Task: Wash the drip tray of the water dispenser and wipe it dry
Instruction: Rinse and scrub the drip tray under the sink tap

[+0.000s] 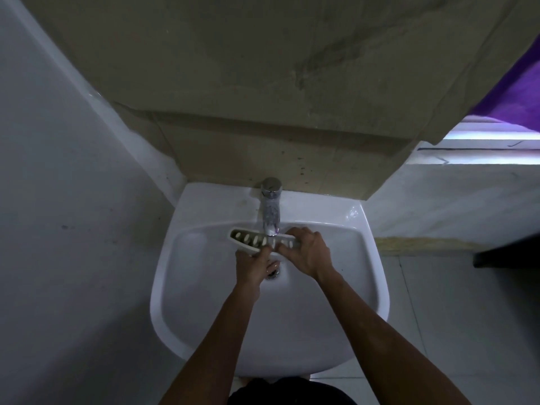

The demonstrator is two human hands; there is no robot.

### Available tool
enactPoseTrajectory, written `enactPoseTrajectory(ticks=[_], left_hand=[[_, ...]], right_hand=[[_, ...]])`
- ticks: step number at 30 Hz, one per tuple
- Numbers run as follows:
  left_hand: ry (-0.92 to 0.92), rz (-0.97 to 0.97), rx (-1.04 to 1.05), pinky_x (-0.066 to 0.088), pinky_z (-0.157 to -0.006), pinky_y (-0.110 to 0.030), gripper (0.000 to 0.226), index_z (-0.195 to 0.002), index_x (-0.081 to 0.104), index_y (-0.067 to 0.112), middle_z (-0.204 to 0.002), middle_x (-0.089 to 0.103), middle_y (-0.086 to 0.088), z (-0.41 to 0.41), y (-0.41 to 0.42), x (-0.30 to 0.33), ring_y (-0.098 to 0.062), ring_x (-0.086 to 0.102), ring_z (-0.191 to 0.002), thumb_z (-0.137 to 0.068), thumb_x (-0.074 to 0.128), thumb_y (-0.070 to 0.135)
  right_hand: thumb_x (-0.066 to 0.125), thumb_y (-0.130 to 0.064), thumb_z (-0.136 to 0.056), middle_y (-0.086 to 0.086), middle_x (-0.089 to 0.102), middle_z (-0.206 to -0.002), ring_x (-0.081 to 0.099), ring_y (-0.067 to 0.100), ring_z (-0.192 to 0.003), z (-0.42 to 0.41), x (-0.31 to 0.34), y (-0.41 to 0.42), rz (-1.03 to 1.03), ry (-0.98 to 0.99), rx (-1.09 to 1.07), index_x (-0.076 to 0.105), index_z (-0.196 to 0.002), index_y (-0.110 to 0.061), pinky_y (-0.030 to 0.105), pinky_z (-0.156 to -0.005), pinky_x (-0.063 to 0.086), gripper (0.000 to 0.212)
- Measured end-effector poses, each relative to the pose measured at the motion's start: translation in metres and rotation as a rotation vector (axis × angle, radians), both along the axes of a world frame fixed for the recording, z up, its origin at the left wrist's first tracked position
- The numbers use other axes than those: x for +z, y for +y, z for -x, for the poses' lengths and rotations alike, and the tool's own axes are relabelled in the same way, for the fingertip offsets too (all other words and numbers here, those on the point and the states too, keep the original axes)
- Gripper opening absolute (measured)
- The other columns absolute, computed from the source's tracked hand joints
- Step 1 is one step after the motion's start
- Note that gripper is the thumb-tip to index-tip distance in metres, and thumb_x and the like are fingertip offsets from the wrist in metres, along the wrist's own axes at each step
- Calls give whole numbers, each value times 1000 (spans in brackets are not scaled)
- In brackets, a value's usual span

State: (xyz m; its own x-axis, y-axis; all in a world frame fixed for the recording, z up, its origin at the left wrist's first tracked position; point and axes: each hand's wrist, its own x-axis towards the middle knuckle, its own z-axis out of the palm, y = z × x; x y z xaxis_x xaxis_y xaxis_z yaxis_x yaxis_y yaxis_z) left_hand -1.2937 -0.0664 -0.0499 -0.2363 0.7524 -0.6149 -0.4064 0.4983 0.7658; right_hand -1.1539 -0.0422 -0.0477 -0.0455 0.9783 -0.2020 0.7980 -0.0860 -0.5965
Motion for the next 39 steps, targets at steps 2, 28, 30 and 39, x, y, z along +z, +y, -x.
enactPoseTrajectory(ticks=[2, 28, 30, 39], left_hand=[[10, 24, 18, 58, -58, -30, 19, -91, 67, -4, -79, 65, -19, -1, 0, 2, -27, 65, -68, -80, 74, 10], [12, 77, -43, 59, -58, -26, 24, -110, 63, -2, -97, 67, -19, 11, -2, 0, -25, 68, -77, -94, 49, 10], [49, 89, -52, 58, -57, -25, 20, -103, 64, 2, -92, 67, -18, 6, -1, 3, -23, 66, -71, -94, 48, 11], [-70, 142, -85, 59, -57, -30, 22, -100, 63, 12, -93, 68, -10, 6, 0, 13, -25, 68, -82, -89, 67, 31]], right_hand=[[62, -66, -77, -1, 66, -108, 58, 24, -97, 0, 3, 2, 17, 16, -10, 66, -105, -28, 41, -78, 56, 47], [54, -77, -73, 0, 60, -100, 50, 25, -102, 5, 5, -13, -57, -55, -62, 64, -106, -31, 31, -68, 44, 58], [55, -75, -75, 0, 60, -101, 50, 24, -102, 4, 4, -13, -49, -66, -74, 64, -107, -30, 32, -70, 46, 55], [50, -79, -77, -4, 60, -101, 49, 19, -98, 0, 2, -17, -91, -81, -110, 62, -108, -32, 30, -66, 45, 57]])
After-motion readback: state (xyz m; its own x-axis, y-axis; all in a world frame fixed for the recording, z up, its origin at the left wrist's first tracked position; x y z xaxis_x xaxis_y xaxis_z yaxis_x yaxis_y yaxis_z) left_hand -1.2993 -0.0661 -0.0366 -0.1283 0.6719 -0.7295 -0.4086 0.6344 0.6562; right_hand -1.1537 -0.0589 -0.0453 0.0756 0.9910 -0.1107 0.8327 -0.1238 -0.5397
